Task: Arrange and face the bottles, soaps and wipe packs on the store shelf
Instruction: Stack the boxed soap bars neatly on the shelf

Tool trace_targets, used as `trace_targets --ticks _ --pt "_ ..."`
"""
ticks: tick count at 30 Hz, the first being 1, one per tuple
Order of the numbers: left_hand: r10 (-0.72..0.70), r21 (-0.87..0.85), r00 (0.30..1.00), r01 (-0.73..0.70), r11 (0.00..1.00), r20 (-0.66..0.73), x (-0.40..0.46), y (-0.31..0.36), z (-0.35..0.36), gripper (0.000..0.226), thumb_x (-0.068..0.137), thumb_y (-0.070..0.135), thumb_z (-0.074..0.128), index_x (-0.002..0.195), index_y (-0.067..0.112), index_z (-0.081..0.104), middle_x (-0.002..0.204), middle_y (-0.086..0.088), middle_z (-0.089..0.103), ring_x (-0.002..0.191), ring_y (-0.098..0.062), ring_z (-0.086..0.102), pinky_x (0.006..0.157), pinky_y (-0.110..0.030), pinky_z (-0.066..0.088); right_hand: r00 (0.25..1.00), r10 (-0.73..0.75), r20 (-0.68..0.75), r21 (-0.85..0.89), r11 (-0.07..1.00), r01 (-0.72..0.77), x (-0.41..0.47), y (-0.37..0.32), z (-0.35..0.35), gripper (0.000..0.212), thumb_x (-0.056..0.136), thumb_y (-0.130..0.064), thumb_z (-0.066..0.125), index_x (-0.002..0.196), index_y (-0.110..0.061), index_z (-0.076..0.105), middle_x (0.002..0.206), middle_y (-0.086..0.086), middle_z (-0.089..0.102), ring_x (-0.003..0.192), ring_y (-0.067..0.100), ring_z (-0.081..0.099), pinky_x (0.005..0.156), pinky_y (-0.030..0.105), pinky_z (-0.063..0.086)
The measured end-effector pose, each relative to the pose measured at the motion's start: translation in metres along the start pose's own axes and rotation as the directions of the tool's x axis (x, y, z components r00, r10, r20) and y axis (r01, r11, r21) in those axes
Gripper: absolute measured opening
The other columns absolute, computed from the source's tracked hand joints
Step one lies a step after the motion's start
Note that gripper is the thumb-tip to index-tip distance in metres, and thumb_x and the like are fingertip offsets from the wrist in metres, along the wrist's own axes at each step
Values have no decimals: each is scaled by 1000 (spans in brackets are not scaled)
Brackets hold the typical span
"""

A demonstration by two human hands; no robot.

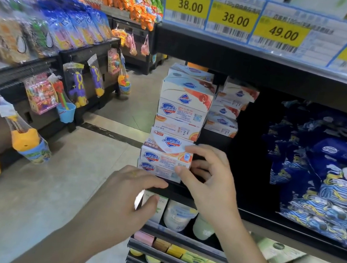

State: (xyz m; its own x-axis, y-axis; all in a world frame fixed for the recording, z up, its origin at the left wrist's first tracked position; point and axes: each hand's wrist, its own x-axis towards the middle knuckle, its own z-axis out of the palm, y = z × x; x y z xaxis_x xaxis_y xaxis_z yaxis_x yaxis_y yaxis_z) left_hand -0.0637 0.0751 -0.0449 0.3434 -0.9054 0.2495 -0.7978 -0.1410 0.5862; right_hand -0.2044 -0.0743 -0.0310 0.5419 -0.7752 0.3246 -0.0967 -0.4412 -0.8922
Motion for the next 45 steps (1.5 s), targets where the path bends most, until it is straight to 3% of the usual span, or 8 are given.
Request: trace_targets --ticks 6,12,18,23,26,34,39,45 --pt "58 -31 998 -57 998 28 5 5 3 31 91 45 54 120 46 66 115 35 62 121 5 49 101 -26 46 1000 0 17 -66 998 1 1 1 0 50 83 -24 85 123 -43 63 127 -15 52 104 8 64 91 28 55" --pt "86 -47 994 -82 995 70 14 10 10 26 98 42 58 122 50 63 115 34 60 122 4 48 99 -24 48 982 61 -177 -208 973 -98 32 2 -44 21 91 -32 74 110 -36 67 118 -12 58 92 2 63 78 16 52" --pt "91 -65 993 -86 994 80 23 12 16 25 95 36 65 116 48 67 108 36 61 119 4 52 96 -20 48 977 100 -189 -620 759 -198 106 34 -68 49 91 -28 71 137 -34 55 141 4 40 121 24 54 100 30 47" --pt "73 -106 994 -65 992 77 26 12 17 27 93 27 69 111 48 68 111 35 61 118 2 54 94 -14 45 947 303 -102 -727 627 -279 147 55 -58 78 95 -32 66 160 -40 22 170 -1 4 151 31 27 121 40 34" --pt "74 -140 994 -63 988 78 25 11 16 30 93 21 70 108 47 69 111 34 63 117 1 56 94 -14 46 938 335 -86 -771 574 -276 154 65 -51 71 97 -38 59 159 -40 24 170 0 3 148 33 32 119 46 36" --pt "61 -176 996 -47 983 72 23 12 16 31 94 19 71 107 47 70 112 35 62 119 0 55 93 -10 44 957 261 -124 -575 767 -284 140 68 -57 41 92 -12 64 124 -34 53 141 8 42 121 30 55 100 38 53" --pt "58 -211 996 -42 977 70 23 15 14 32 93 16 71 107 45 71 112 34 63 116 0 57 94 -17 48 964 160 -211 -570 782 -254 107 54 -61 37 88 -21 76 120 -34 62 124 0 38 97 19 57 90 29 54" --pt "-52 -347 994 83 934 97 21 18 10 27 96 18 69 103 44 73 110 26 71 111 0 63 94 -24 50 954 -51 -294 -384 921 -70 40 41 -66 36 81 -9 83 104 -32 68 121 -8 42 100 -4 54 94 20 51"
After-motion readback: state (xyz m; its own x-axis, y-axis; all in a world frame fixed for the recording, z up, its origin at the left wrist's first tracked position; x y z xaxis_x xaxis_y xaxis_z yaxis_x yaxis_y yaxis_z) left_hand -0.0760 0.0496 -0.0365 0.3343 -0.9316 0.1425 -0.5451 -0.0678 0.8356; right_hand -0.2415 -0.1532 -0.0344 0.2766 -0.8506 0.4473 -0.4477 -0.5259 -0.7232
